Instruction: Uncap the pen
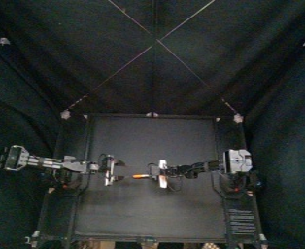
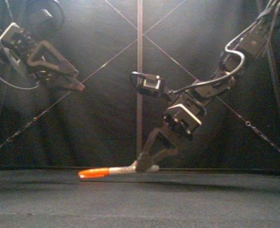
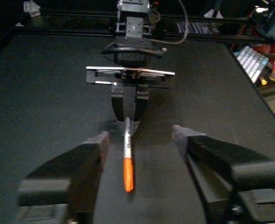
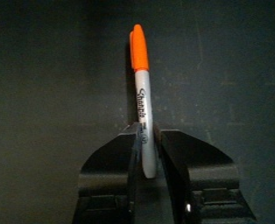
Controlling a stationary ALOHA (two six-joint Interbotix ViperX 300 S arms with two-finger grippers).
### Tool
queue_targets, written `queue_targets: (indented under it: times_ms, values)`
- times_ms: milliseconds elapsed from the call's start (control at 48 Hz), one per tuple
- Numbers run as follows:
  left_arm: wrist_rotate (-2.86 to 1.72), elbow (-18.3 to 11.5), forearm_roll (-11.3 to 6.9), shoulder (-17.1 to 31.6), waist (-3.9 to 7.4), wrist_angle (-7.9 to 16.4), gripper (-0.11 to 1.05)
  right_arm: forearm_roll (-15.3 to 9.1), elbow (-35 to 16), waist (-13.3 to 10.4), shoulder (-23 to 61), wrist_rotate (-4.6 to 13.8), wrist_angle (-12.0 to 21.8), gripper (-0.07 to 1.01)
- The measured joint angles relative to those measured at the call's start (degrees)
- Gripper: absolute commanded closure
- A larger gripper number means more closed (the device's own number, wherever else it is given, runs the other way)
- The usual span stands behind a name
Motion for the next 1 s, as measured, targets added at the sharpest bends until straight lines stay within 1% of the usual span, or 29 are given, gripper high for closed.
queue_targets:
  times_ms: [21,42,62,104,208,292,333,375,396,438,458,521,542,562,583,604,688,729,812,833,875,917,938,958,1000]
  values:
    - [0.0,-0.35,0.0,0.79,0.0,0.26,-0.09,-0.09,0.09,-0.09,-0.7,0.0,0.18,0.36]
    - [0.18,-0.79,0.0,1.85,0.09,0.62,-0.09,-0.18,0.09,-0.18,-1.05,0.0,0.26,0.36]
    - [0.0,-1.23,0.09,2.9,0.18,0.79,-0.08,-0.18,0.18,-0.35,-1.58,0.0,0.35,0.36]
    - [0.09,-1.93,0.09,4.39,0.44,1.23,-0.08,-0.18,0.26,-0.53,-2.46,0.18,0.62,0.36]
    - [0.0,-3.16,0.09,7.29,0.97,1.76,-0.08,-0.26,1.05,-0.7,-3.52,0.09,0.7,0.36]
    - [0.0,-4.04,0.0,9.49,1.05,2.29,-0.08,-0.26,1.67,-0.62,-4.48,0.0,0.62,0.36]
    - [0.09,-4.66,0.09,10.81,1.05,2.55,-0.08,-0.18,1.85,-0.7,-4.66,0.0,0.7,0.36]
    - [0.09,-5.19,0.09,11.87,1.23,2.55,-0.08,-0.18,1.93,-0.7,-4.83,0.0,0.62,0.36]
    - [0.0,-5.54,0.09,12.3,1.23,2.55,-0.08,-0.18,1.93,-0.7,-4.92,0.0,0.7,0.36]
    - [0.09,-6.24,0.09,13.62,1.49,2.55,-0.07,-0.18,1.93,-0.7,-4.92,0.0,0.62,0.36]
    - [0.0,-6.42,0.09,14.06,1.49,2.64,-0.07,-0.18,1.93,-0.7,-4.92,0.0,0.62,0.36]
    - [0.18,-7.47,0.09,15.56,2.02,2.64,-0.06,-0.26,1.93,-0.7,-4.92,0.0,0.62,0.36]
    - [-0.09,-7.82,0.09,16.0,2.2,2.64,-0.05,-0.18,1.93,-0.7,-4.92,0.0,0.62,0.36]
    - [-0.09,-8.0,0.0,16.35,2.29,2.64,-0.05,-0.26,1.93,-0.7,-4.92,0.0,0.62,0.36]
    - [0.0,-8.35,0.0,16.79,2.37,2.64,-0.04,-0.26,1.93,-0.7,-4.92,0.0,0.62,0.36]
    - [-0.09,-8.53,0.09,17.05,2.46,2.64,-0.03,-0.26,1.93,-0.7,-4.92,0.0,0.62,0.36]
    - [-0.09,-9.14,0.0,18.11,2.64,3.25,0.02,-0.26,1.93,-0.7,-4.92,0.0,0.53,0.36]
    - [0.09,-9.32,0.0,18.46,2.72,3.87,0.05,-0.26,1.93,-0.7,-4.92,0.0,0.53,0.36]
    - [0.09,-9.58,0.09,18.72,2.99,4.48,0.12,-0.18,1.93,-0.62,-4.92,-0.09,0.53,0.36]
    - [0.0,-9.67,0.09,18.81,3.08,4.57,0.15,-0.26,1.93,-0.7,-5.01,0.0,0.53,0.36]
    - [0.09,-9.76,0.0,18.72,3.25,4.66,0.18,-0.18,1.93,-0.7,-4.92,0.0,0.53,0.36]
    - [-0.09,-9.67,0.09,18.81,3.34,4.66,0.22,-0.26,1.93,-0.7,-4.92,0.0,0.53,0.36]
    - [0.18,-9.76,0.0,18.81,3.43,4.75,0.25,-0.26,1.93,-0.7,-4.92,0.0,0.53,0.36]
    - [0.18,-9.76,0.09,18.81,3.52,4.75,0.26,-0.26,1.93,-0.7,-5.01,0.0,0.53,0.36]
    - [0.0,-9.76,0.0,18.81,3.52,4.75,0.3,-0.26,1.93,-0.7,-4.92,0.18,0.53,0.36]
